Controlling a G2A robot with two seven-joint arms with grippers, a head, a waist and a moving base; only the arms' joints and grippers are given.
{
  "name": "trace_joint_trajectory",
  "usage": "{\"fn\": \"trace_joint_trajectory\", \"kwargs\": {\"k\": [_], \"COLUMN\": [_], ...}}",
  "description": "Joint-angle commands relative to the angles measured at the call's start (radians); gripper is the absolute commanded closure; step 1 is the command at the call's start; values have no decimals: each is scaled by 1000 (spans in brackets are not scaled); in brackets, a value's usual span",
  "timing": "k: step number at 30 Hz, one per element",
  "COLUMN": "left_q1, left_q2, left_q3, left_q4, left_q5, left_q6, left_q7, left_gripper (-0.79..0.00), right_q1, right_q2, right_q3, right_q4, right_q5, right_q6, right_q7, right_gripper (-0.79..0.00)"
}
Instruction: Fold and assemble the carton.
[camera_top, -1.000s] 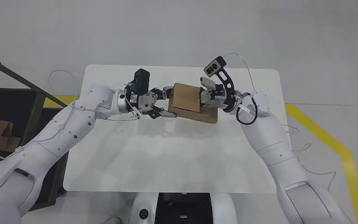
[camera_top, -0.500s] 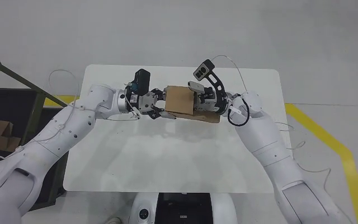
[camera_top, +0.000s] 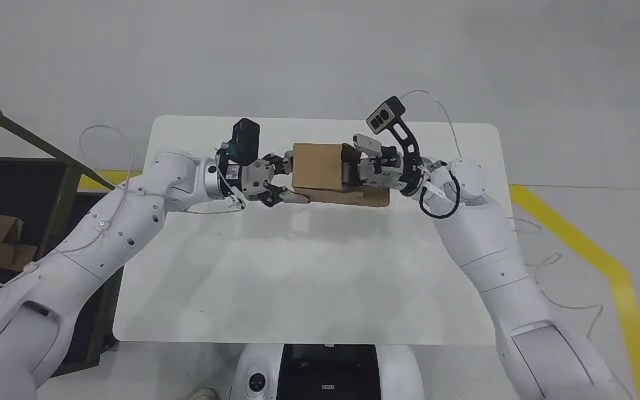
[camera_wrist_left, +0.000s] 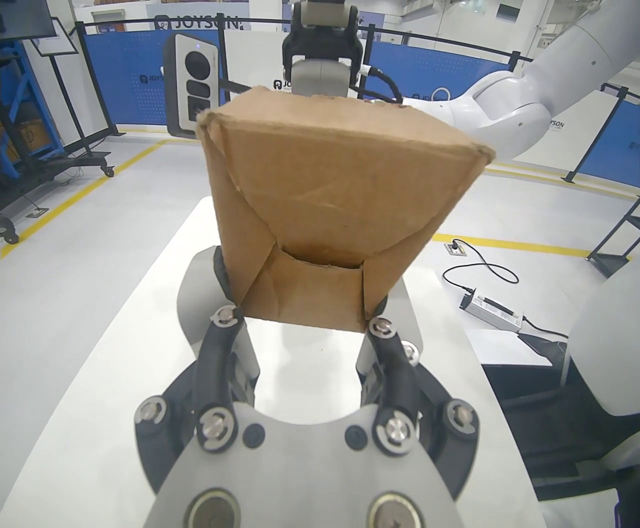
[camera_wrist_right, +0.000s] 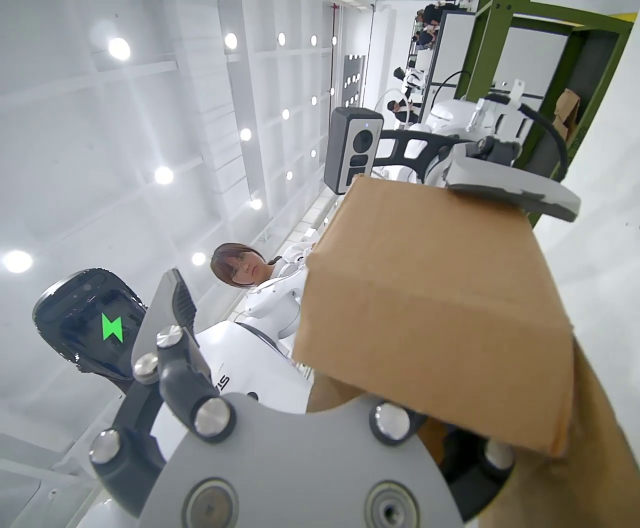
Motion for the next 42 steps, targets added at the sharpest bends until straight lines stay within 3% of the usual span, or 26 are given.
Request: {"fn": "trace_joint_trajectory", "kwargs": {"k": [1, 11, 17, 28, 42], "left_q1": [2, 15, 38, 68, 83], "left_q2": [0, 1, 2, -19, -46], "left_q3": [-2, -34, -83, -114, -102], "left_q4": [6, 56, 101, 89, 59], "left_q5": [-3, -30, -37, -25, -14], "left_q6": [0, 0, 8, 24, 0], "left_q7": [-8, -2, 3, -50, -66], "left_gripper": [-462, -416, -428, -413, -400], "right_q1": [-4, -48, -109, -160, -134], "right_q2": [5, 53, 84, 82, 75], "right_q3": [12, 135, 214, 139, 73], "right_q4": [-12, -112, -217, -288, -295], "right_q5": [-23, -217, -300, -275, -280], "right_q6": [-6, -49, -26, -23, -89], "right_q7": [-2, -34, -39, -58, -95], "right_gripper": [-785, -785, -785, -785, -785]}}
